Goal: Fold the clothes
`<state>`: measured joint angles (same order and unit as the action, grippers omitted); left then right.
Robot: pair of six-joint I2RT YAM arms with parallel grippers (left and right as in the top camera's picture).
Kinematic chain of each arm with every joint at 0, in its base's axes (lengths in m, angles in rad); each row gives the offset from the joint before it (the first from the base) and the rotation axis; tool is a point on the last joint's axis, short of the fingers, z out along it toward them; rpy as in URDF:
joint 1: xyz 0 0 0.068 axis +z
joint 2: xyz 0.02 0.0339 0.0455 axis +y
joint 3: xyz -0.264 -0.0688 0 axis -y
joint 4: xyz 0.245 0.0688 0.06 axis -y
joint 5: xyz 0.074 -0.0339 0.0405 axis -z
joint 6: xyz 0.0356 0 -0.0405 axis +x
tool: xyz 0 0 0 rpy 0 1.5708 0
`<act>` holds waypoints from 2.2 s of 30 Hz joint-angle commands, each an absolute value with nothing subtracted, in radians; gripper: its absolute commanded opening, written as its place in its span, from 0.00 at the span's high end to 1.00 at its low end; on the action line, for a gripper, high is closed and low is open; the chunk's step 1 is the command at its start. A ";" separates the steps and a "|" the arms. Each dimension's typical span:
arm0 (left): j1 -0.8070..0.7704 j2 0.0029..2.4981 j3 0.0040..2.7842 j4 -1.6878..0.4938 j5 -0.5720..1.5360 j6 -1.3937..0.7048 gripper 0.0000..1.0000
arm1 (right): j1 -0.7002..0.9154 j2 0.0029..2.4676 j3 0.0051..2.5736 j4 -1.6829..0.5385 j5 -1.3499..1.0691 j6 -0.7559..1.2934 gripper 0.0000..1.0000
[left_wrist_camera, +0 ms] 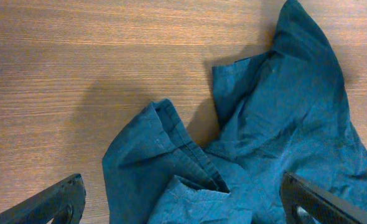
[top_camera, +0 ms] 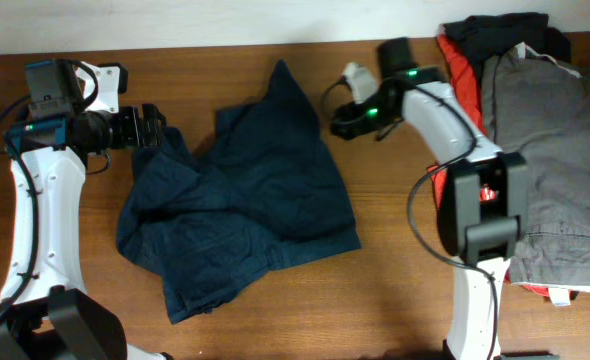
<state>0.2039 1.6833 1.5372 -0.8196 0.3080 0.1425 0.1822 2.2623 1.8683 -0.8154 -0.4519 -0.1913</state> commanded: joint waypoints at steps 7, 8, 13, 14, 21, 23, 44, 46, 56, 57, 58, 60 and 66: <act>0.205 1.694 1.545 -0.821 0.299 0.165 0.01 | 0.311 2.359 1.874 -0.686 -0.200 -0.136 0.43; 0.205 1.694 1.545 -0.822 0.299 0.165 0.01 | 0.319 2.365 1.874 -0.675 -0.167 -0.119 0.44; 0.205 1.694 1.545 -0.823 0.297 0.166 0.01 | 0.340 2.398 1.873 -0.620 -0.080 -0.075 0.60; 0.205 1.694 1.545 -0.823 0.298 0.166 0.01 | 0.340 2.398 1.873 -0.620 -0.077 -0.061 0.70; 0.205 1.694 1.545 -0.833 0.299 0.163 0.01 | 0.334 2.391 1.874 -0.640 -0.078 -0.043 0.96; 0.204 1.695 1.544 -0.833 0.299 0.146 0.01 | 0.325 2.382 1.878 -0.661 -0.077 -0.043 0.96; 0.064 1.837 1.544 -0.702 0.329 0.203 0.01 | 0.032 2.307 1.968 -0.859 -0.333 -0.082 0.59; 0.043 1.856 1.545 -0.661 0.354 0.216 0.01 | 0.039 2.307 1.968 -0.877 -0.341 -0.082 0.53; -0.064 1.936 1.546 -0.577 0.371 0.338 0.02 | 0.106 2.307 1.967 -0.931 -0.340 -0.081 0.51; -0.074 1.952 1.546 -0.582 0.370 0.352 0.02 | 0.111 2.307 1.967 -0.931 -0.340 -0.081 0.51; -0.082 1.963 1.546 -0.587 0.370 0.359 0.02 | 0.114 2.307 1.967 -0.931 -0.340 -0.081 0.51; -0.099 1.992 1.546 -0.601 0.370 0.386 0.02 | 0.119 2.307 1.967 -0.931 -0.340 -0.081 0.51; -0.115 2.035 1.546 -0.583 0.345 0.395 0.83 | 0.118 2.307 1.967 -0.932 -0.340 -0.081 0.51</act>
